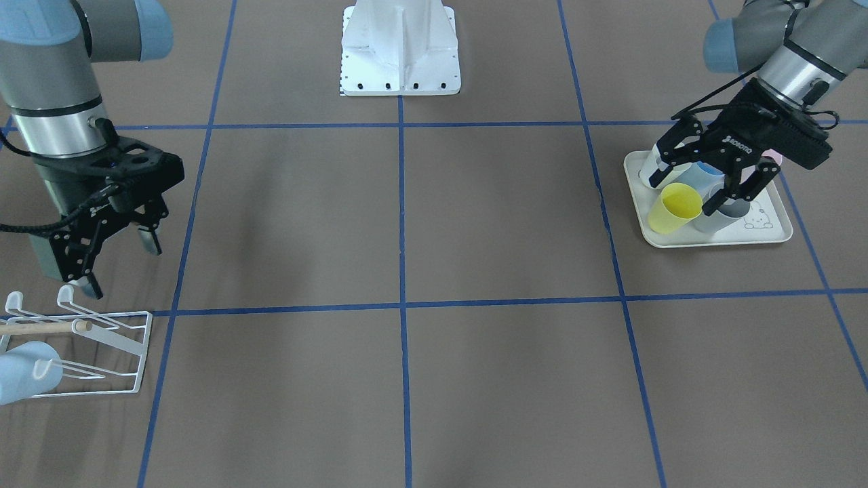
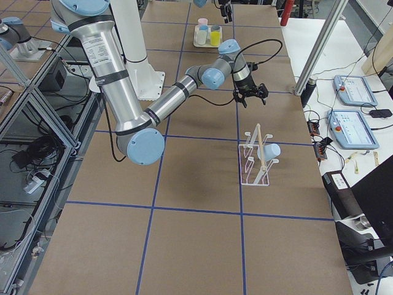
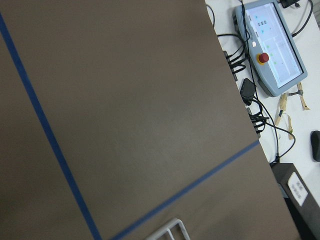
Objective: Transfer IKEA cup to right arm and place on rack
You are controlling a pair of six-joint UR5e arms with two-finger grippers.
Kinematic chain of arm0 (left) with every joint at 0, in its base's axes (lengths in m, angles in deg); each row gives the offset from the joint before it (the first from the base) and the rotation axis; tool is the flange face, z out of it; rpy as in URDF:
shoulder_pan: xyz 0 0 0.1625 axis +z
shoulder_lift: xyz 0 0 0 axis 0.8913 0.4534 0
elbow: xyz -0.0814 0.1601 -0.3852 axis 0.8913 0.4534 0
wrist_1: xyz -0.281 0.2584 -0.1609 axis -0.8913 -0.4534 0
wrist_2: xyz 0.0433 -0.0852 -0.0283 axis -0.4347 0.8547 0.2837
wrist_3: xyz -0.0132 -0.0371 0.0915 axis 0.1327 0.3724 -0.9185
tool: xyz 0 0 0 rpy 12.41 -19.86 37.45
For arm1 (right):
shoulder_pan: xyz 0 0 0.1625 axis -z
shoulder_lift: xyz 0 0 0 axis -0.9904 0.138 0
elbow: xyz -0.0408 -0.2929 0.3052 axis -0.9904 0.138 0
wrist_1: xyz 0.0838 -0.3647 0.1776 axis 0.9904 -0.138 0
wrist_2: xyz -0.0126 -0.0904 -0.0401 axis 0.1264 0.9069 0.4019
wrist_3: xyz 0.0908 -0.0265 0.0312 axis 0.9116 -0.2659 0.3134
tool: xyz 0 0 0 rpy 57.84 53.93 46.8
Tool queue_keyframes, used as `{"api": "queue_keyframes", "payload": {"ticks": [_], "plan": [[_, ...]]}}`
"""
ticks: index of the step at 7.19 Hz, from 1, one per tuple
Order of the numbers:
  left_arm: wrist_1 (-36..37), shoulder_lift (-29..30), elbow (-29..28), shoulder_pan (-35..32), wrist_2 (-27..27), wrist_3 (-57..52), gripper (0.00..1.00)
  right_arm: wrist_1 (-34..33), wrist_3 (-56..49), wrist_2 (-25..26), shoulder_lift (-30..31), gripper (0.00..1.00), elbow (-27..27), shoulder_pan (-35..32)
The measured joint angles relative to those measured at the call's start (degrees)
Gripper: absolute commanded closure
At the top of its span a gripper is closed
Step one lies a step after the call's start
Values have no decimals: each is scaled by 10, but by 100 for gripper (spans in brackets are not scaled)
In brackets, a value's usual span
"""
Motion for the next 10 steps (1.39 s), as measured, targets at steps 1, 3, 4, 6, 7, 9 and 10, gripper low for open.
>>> {"api": "queue_keyframes", "payload": {"ticks": [1,3,4,6,7,9,10], "plan": [[4,-26,-1,-14,-12,-58,0,41,110,-3,-5,0,-6,31],[3,-68,-7,-24,-42,-119,0,49,218,-4,-31,0,-8,82],[0,-82,-7,-24,-53,-124,0,6,236,-4,-57,0,-8,99],[-6,-95,-16,-20,-74,-115,0,-78,251,-3,-106,0,-8,121],[-18,-99,-39,-20,-96,-110,0,-93,254,-2,-115,0,-8,126],[-123,-103,-129,-18,-135,-99,0,-100,256,0,-119,0,-9,131],[-182,-105,-166,-14,-140,-85,0,-101,256,1,-119,0,-8,133]]}}
